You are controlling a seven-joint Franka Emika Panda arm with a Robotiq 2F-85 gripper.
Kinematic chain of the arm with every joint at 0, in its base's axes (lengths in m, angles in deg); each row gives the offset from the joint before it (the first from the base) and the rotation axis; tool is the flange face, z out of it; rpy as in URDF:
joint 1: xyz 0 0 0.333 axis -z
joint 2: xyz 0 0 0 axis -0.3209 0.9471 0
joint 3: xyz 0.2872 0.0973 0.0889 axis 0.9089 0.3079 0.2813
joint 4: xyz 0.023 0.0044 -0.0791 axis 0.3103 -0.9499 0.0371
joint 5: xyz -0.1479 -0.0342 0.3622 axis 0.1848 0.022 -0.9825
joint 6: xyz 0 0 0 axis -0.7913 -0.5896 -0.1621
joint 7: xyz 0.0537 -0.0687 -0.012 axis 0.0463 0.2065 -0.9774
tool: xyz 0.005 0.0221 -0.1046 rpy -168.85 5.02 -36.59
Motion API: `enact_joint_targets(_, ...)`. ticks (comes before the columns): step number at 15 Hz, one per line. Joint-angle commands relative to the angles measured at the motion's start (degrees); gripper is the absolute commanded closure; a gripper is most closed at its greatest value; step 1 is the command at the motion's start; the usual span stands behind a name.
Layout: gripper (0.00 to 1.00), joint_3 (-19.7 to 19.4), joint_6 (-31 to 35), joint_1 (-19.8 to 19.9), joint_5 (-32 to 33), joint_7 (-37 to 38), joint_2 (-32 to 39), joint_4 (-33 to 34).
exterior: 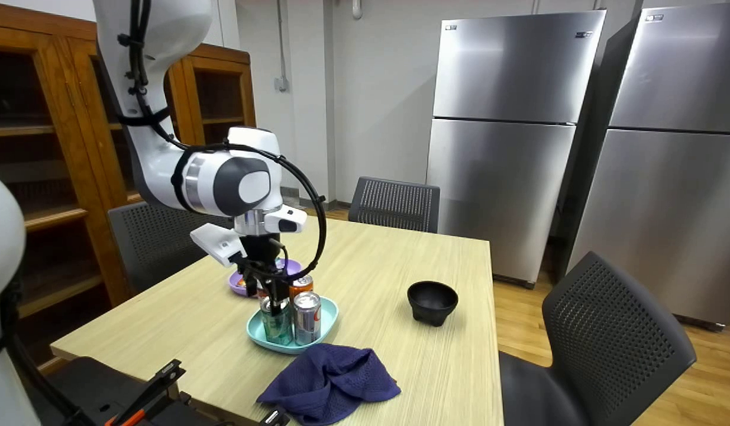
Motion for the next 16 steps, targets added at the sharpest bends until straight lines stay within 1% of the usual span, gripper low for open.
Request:
enact_joint_targets(1,0.00,0.0,-2.5,-3.4,1.9,1.9,-6.8,-4.4)
enact_joint_targets(3,0.00,-0.3,-2.8,-4.7,3.6,3.2,-8.4,-5.5)
enact_joint_targets(5,0.00,-0.3,-3.5,-5.8,7.0,5.5,-10.9,-7.0)
enact_joint_targets(7,0.00,0.4,-4.3,-5.8,10.0,7.6,-13.2,-8.2)
enact_joint_targets(9,0.00,1.7,-5.3,-5.0,11.5,8.6,-14.8,-9.0)
enact_joint_targets(10,0.00,2.1,-2.9,-3.7,9.6,6.1,-10.4,-6.7)
enact_joint_targets(16,0.00,2.3,-2.9,-3.4,9.7,6.2,-10.2,-6.8)
